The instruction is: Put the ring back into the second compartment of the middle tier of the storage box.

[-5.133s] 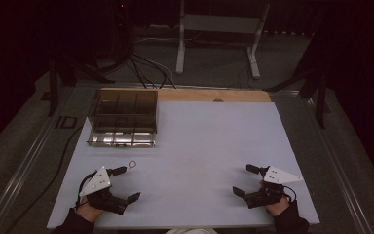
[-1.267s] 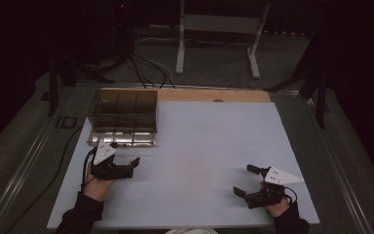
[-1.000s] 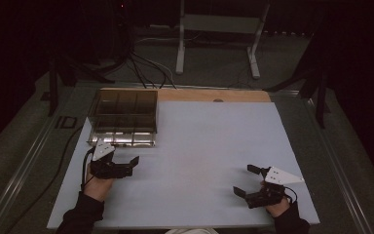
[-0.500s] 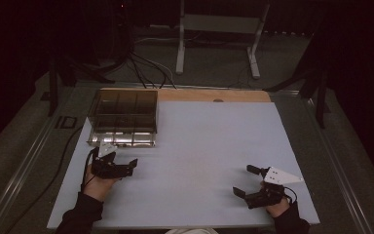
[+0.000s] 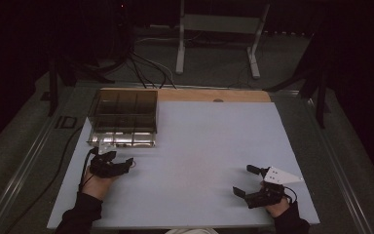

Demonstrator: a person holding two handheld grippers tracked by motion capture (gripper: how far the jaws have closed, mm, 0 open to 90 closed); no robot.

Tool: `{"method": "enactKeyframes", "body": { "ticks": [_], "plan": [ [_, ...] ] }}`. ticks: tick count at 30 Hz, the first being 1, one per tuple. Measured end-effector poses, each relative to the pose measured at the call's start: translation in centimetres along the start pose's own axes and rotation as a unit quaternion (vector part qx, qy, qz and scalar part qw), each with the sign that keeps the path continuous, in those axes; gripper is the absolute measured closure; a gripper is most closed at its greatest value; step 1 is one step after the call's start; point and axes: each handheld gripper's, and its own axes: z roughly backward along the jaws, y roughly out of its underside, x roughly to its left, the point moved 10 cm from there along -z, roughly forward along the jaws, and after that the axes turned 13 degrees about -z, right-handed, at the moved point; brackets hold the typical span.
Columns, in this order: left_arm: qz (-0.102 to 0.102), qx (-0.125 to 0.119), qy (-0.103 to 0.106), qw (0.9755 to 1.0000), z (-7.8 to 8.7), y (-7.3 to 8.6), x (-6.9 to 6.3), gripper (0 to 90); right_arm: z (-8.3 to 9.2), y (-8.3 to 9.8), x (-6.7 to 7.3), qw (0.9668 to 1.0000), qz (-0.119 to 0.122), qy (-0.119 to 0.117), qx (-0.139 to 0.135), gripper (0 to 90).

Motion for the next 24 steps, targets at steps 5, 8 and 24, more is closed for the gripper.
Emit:
{"method": "enactKeyframes", "body": {
  "ticks": [5, 8, 24],
  "plan": [
    [-0.006, 0.014, 0.002, 0.9999, -0.4, 0.4, 0.0, 41.1, 0.0, 0.0, 0.0, 1.0, 0.0, 0.0, 0.001, 0.0],
    [-0.014, 0.015, 0.008, 0.9998, -0.7, 0.4, -0.3, 47.7, 0.0, 0.1, 0.0, 1.0, 0.0, 0.0, 0.004, 0.0],
    [-0.041, 0.027, 0.024, 0.9985, -1.9, 0.5, -0.8, 73.6, -0.1, 0.2, -0.1, 1.0, 0.001, 0.003, 0.005, 0.0]
  ]
}}
